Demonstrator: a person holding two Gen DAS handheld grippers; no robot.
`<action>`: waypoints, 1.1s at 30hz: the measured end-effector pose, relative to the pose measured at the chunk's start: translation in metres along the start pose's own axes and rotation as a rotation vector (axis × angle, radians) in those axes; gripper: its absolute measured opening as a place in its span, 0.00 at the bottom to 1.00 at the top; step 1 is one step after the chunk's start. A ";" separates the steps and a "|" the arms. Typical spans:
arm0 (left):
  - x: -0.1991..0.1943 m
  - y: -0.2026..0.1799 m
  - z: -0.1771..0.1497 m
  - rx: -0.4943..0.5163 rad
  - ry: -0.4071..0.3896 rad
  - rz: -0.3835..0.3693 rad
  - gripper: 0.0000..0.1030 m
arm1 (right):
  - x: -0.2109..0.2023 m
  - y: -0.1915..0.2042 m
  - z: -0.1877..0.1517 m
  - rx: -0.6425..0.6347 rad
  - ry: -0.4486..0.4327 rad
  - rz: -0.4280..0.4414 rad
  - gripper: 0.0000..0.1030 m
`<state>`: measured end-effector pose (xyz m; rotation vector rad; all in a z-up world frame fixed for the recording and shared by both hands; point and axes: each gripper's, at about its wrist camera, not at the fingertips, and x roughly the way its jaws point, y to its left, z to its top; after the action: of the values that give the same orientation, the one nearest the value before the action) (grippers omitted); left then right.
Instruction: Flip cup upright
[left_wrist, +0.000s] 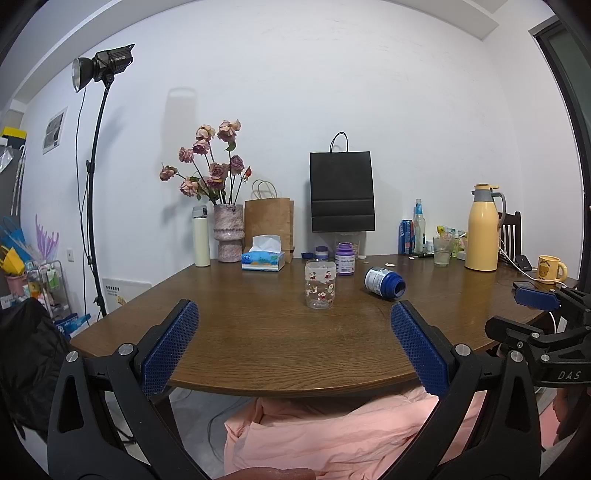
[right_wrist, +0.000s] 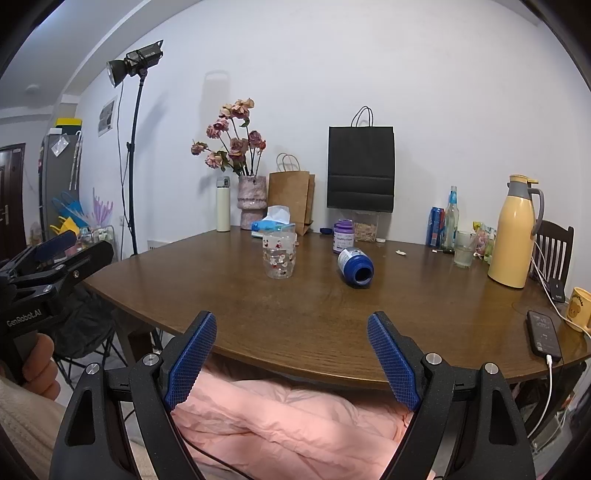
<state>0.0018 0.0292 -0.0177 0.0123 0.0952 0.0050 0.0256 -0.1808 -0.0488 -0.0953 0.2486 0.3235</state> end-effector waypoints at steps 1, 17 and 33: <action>0.000 0.000 -0.001 0.000 0.001 0.001 1.00 | 0.000 0.000 -0.001 0.001 0.001 0.001 0.86; -0.001 -0.001 -0.001 -0.001 0.000 0.006 1.00 | 0.000 0.000 -0.001 0.000 -0.001 0.001 0.86; -0.001 -0.002 0.001 -0.002 0.005 0.005 1.00 | 0.002 -0.002 -0.002 -0.002 0.003 0.003 0.86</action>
<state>0.0012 0.0271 -0.0163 0.0107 0.1002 0.0103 0.0273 -0.1825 -0.0507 -0.0977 0.2511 0.3264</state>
